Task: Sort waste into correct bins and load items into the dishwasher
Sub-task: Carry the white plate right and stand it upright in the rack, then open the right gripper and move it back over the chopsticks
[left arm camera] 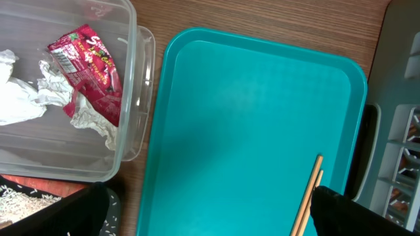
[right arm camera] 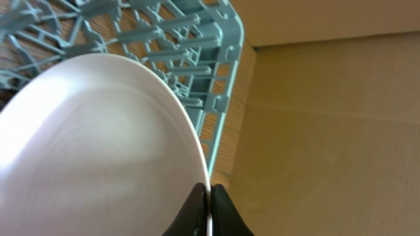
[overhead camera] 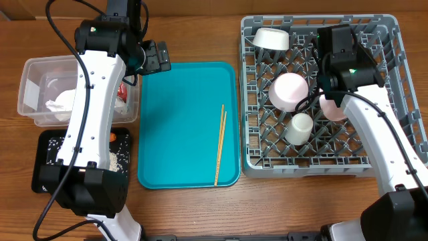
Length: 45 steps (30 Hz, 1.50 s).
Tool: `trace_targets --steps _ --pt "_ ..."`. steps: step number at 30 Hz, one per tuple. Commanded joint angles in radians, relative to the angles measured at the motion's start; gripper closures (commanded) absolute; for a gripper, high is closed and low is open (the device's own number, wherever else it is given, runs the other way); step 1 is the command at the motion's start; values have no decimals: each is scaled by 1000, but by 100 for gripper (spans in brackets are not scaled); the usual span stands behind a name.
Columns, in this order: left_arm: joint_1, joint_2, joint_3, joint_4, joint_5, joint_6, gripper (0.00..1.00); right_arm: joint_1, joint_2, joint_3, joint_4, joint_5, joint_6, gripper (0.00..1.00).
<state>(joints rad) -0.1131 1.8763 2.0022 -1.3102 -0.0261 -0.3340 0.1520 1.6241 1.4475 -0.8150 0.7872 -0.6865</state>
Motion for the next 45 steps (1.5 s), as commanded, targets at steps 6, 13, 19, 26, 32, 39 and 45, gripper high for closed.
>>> trace_targets --steps 6,13,19,26,32,39,45 --pt "6 3 -5 2 8 -3 0 2 -29 18 6 -161 -1 95" --pt "6 3 -5 2 8 -3 0 2 -29 18 16 -184 6 71" --pt "6 3 -5 2 8 -3 0 4 -29 18 18 -214 19 48" --pt "6 3 -5 2 8 -3 0 74 -32 19 79 -214 210 42" --pt "6 3 -5 2 8 -3 0 257 -32 19 85 -238 346 40" --pt "6 3 -5 2 8 -3 0 478 -31 19 78 -485 612 42" --pt "6 3 -5 2 8 -3 0 564 -29 18 20 -686 1017 51"
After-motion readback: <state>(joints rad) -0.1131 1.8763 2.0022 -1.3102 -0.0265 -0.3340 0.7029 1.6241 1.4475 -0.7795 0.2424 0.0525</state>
